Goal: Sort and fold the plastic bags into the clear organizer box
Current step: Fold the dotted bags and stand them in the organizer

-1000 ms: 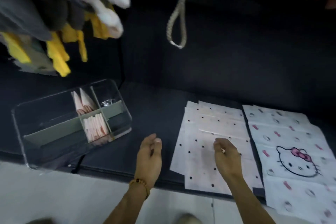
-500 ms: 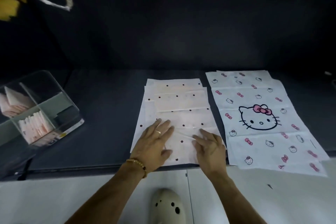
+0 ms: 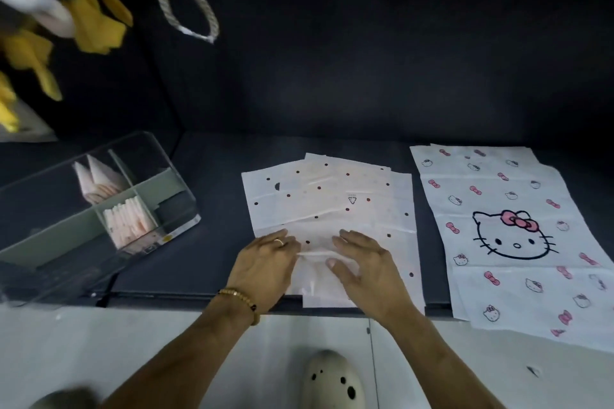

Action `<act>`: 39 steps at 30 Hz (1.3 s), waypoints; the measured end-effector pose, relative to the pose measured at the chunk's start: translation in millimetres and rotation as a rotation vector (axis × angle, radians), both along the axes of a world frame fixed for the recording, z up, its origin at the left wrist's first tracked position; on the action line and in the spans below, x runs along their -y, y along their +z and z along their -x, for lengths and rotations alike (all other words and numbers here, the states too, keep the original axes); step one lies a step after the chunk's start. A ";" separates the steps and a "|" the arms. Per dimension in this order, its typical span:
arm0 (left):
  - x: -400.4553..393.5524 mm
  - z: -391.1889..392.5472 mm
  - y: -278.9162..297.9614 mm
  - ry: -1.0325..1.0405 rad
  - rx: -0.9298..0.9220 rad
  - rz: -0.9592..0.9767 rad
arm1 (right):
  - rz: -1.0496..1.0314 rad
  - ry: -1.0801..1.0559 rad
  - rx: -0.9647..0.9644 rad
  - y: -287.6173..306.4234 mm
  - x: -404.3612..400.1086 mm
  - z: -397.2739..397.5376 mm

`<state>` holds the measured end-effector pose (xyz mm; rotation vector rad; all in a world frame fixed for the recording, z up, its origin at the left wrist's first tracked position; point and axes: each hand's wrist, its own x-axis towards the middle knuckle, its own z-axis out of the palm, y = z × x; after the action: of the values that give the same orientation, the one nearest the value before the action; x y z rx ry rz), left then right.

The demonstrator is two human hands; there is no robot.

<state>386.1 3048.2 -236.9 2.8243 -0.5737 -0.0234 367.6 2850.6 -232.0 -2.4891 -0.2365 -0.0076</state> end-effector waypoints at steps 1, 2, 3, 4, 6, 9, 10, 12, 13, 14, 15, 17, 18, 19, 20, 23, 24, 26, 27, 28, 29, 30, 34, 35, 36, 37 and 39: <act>-11.2 2.3 -0.9 0.061 -0.051 0.045 | 0.055 0.059 -0.055 0.5 -6.4 0.3; -21.9 4.9 -2.0 0.130 -0.094 0.105 | 0.125 0.124 -0.099 -0.6 -11.5 0.5; -32.8 7.5 -2.9 0.190 -0.133 0.163 | 0.210 0.195 -0.116 -2.8 -16.7 0.3; -42.7 10.4 -2.7 0.218 -0.169 0.202 | 0.296 0.259 -0.112 -5.1 -21.7 0.8; -59.8 16.4 0.6 0.210 -0.248 0.259 | 0.400 0.347 -0.085 -8.3 -33.2 1.5; -85.0 26.7 9.2 0.204 -0.312 0.369 | 0.376 0.375 -0.064 -10.0 -49.4 -2.2; -95.0 28.7 11.3 0.238 -0.327 0.398 | 0.347 0.377 -0.061 -9.0 -55.2 -4.6; -114.9 31.1 13.3 0.354 -0.371 0.462 | 0.214 0.360 -0.086 -5.5 -68.4 -9.6; -123.7 32.0 12.7 0.409 -0.396 0.498 | 0.115 0.320 -0.140 -3.1 -75.3 -11.2; -131.1 32.9 11.4 0.450 -0.422 0.526 | 0.013 0.270 -0.206 -1.2 -81.4 -13.1; -137.1 34.5 9.4 0.483 -0.448 0.545 | -0.057 0.211 -0.254 -2.1 -87.3 -14.9; -144.4 37.5 4.1 0.560 -0.461 0.604 | -0.151 0.084 -0.332 -10.2 -97.1 -17.9; -146.3 38.8 1.7 0.601 -0.448 0.665 | -0.180 0.014 -0.373 -14.9 -101.1 -18.8; -147.2 39.6 0.7 0.635 -0.438 0.718 | -0.192 -0.062 -0.410 -19.3 -103.5 -19.9; -147.5 41.0 0.9 0.656 -0.440 0.751 | -0.212 -0.139 -0.445 -23.0 -104.2 -20.7; -150.8 42.1 -3.1 0.628 -0.496 0.816 | -0.282 -0.326 -0.473 -30.8 -98.1 -25.1; -151.4 41.5 -4.7 0.615 -0.496 0.795 | -0.293 -0.370 -0.468 -31.3 -95.5 -26.3; -150.6 36.8 -10.9 0.618 -0.448 0.602 | -0.286 -0.436 -0.451 -32.0 -91.3 -28.3; -148.4 33.4 -13.6 0.615 -0.416 0.482 | -0.255 -0.452 -0.434 -32.4 -90.0 -29.3; -144.4 30.0 -16.4 0.611 -0.396 0.385 | -0.218 -0.461 -0.415 -32.3 -89.0 -30.7; -139.4 27.0 -18.9 0.614 -0.392 0.328 | -0.189 -0.469 -0.399 -31.9 -87.7 -31.8; -134.3 25.1 -20.5 0.624 -0.393 0.294 | -0.174 -0.478 -0.386 -30.8 -86.7 -33.0; -123.1 20.9 -27.5 0.743 -0.389 0.275 | -0.104 -0.479 -0.377 -29.5 -80.9 -39.8; -122.6 20.4 -28.6 0.780 -0.393 0.293 | -0.081 -0.469 -0.375 -30.1 -80.6 -41.7; -122.2 19.8 -28.9 0.806 -0.402 0.307 | -0.055 -0.452 -0.372 -31.0 -80.6 -43.6; -121.9 19.2 -28.8 0.819 -0.408 0.309 | -0.024 -0.429 -0.367 -31.4 -80.8 -45.3; -121.4 17.9 -29.1 0.842 -0.408 0.311 | 0.016 -0.391 -0.363 -31.8 -81.3 -49.0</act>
<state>368.3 3169.6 -266.0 2.4269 0.6447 -0.3069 416.7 2931.9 -263.8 -2.4588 0.4016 0.2810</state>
